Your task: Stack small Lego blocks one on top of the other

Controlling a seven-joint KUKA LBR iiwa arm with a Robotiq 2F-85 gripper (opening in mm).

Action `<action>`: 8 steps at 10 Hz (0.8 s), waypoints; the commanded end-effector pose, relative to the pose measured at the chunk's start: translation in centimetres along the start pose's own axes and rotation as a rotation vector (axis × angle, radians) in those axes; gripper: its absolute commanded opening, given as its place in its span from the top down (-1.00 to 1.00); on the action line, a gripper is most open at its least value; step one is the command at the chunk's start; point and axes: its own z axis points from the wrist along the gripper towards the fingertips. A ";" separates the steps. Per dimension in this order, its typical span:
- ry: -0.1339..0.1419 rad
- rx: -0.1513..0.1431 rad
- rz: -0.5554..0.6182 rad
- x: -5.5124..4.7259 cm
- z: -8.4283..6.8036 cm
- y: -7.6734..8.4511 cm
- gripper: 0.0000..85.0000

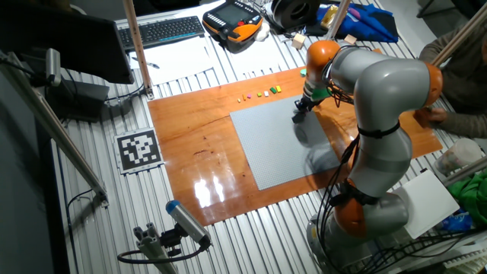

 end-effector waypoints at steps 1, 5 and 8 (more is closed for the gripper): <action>0.002 -0.002 -0.004 -0.1 -0.2 -0.1 0.20; 0.030 -0.005 -0.009 -0.3 -2.6 0.2 0.20; 0.039 -0.028 -0.029 -0.4 -2.1 0.2 1.00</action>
